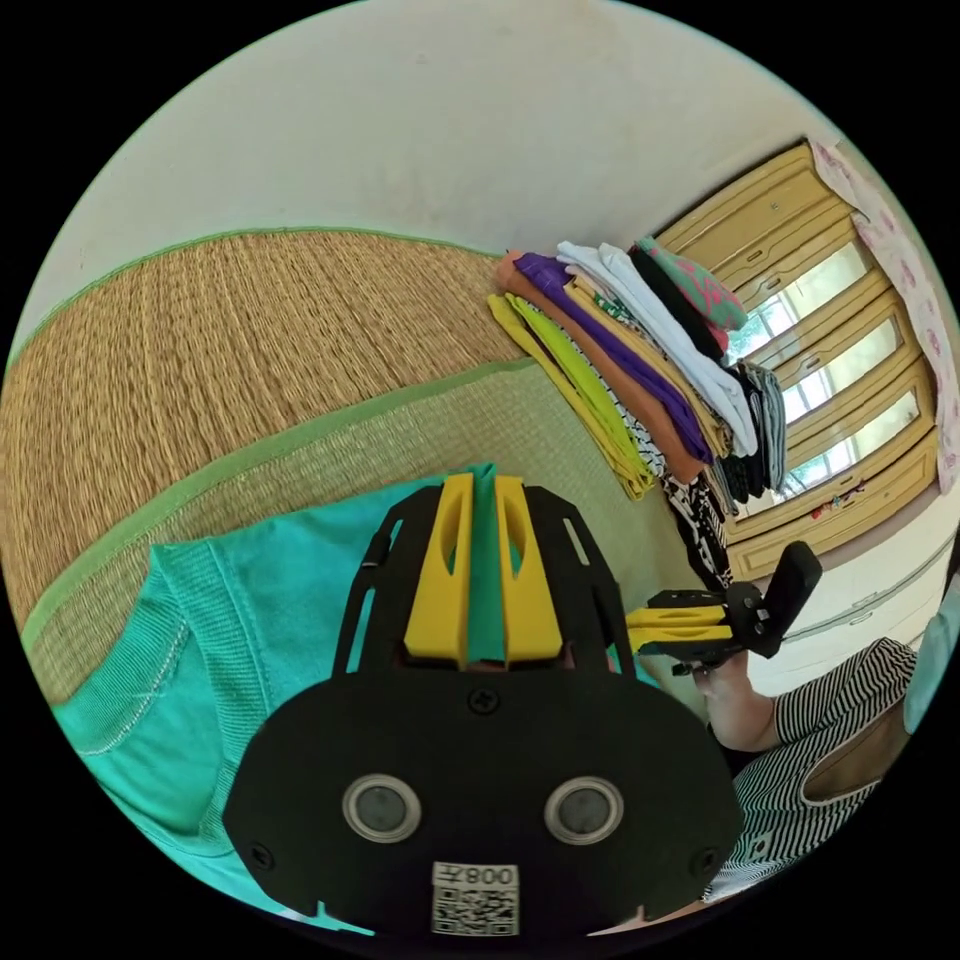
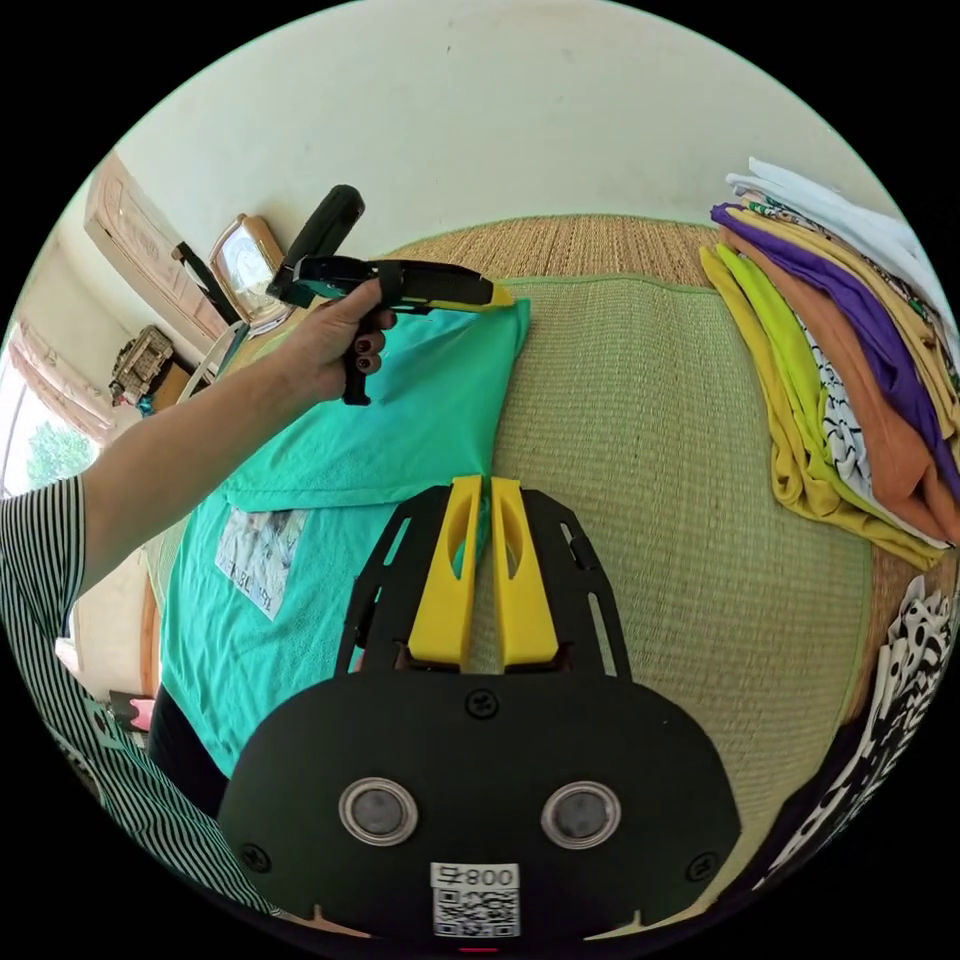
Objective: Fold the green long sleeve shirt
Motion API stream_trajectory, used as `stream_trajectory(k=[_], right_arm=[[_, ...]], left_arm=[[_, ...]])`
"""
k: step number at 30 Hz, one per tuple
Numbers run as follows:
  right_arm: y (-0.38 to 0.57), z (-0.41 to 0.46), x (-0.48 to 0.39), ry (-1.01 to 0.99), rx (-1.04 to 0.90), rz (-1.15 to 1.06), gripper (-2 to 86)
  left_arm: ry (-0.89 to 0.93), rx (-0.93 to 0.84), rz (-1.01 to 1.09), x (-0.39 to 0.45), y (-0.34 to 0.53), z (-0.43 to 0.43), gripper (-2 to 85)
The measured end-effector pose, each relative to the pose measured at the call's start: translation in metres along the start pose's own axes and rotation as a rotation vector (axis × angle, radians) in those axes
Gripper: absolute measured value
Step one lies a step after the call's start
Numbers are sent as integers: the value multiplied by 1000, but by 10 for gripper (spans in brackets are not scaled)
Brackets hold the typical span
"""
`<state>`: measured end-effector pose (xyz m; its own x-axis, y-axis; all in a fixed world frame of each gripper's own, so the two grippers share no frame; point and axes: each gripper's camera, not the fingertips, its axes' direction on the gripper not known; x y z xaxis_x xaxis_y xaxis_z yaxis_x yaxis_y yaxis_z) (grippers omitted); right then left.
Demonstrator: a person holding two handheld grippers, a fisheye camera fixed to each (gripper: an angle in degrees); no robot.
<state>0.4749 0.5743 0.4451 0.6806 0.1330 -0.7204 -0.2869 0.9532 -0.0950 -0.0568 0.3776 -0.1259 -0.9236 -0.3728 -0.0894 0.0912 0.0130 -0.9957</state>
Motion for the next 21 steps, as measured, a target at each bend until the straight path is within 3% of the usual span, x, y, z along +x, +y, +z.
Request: stream_trajectory(k=[6,11,15,18,21], right_arm=[[-5,-21,-8,11,88,-50,2],[-17,16,-19,127,-65,-122,2],[-17,13,-23,135,-42,-128,1],[-21,15,-28,166,-45,-153,1],[-27,12,-28,149,-64,-160,1]], left_arm=[[5,41,73,16,16,-13,8],[-121,-120,67,14,25,27,3],[-101,-27,50,9,38,13,1],[-125,-95,32,0,47,18,0],[-104,-45,11,-3,64,-2,0]])
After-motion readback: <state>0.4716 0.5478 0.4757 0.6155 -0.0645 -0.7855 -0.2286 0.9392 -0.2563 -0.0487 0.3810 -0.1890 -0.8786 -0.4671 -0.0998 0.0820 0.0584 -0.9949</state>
